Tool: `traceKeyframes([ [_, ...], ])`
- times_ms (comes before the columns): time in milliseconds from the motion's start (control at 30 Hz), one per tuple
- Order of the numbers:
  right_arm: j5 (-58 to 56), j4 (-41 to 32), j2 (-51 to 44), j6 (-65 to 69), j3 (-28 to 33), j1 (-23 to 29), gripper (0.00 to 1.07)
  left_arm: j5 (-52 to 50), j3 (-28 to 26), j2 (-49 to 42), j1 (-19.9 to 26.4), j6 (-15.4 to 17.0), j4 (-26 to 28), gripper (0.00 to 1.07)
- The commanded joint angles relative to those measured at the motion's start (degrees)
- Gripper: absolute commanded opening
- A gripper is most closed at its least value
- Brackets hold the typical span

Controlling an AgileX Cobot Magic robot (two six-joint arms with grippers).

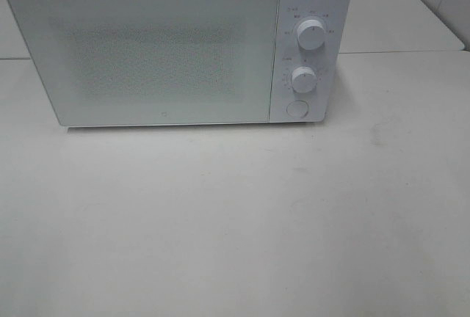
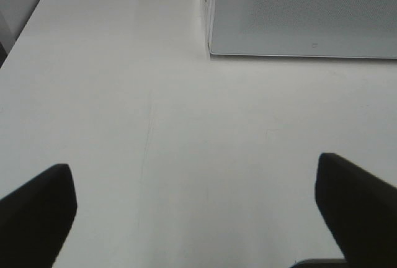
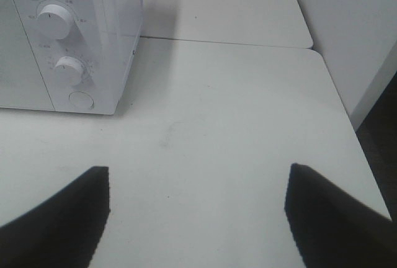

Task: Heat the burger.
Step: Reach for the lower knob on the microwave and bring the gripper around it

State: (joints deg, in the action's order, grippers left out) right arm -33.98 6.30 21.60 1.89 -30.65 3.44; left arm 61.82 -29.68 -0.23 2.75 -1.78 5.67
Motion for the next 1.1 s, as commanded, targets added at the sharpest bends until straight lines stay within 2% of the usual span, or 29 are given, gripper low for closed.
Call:
traceKeyframes([
  [33,5.8,0.0,4.4,0.4,-0.1,-0.3,0.75,-0.5,0.1,-1.0,0.0,0.1,0.3,1.00],
  [367,17.6,0.0,16.5,0.4,-0.1,-0.3,0.75,-0.5,0.1,-1.0,0.0,0.1,0.3,1.00],
  [633,24.5,0.0,22.5,1.7,-0.1,-0.3,0.75,-0.5,0.1,-1.0,0.0,0.1,0.3,1.00],
  [867,37.0,0.1,30.1,3.2,0.6,-0.3,0.75,-0.5,0.1,-1.0,0.0,0.1,0.3,1.00],
  [900,43.0,0.2,32.0,3.0,1.9,-0.3,0.75,-0.5,0.1,-1.0,0.0,0.1,0.3,1.00],
  [1067,52.8,-0.2,35.9,2.1,5.3,-0.3,0.75,-0.5,0.1,-1.0,0.0,0.1,0.3,1.00],
  [1100,56.2,-2.6,37.9,1.8,6.6,-0.3,0.75,-0.5,0.1,-1.0,0.0,0.1,0.3,1.00],
])
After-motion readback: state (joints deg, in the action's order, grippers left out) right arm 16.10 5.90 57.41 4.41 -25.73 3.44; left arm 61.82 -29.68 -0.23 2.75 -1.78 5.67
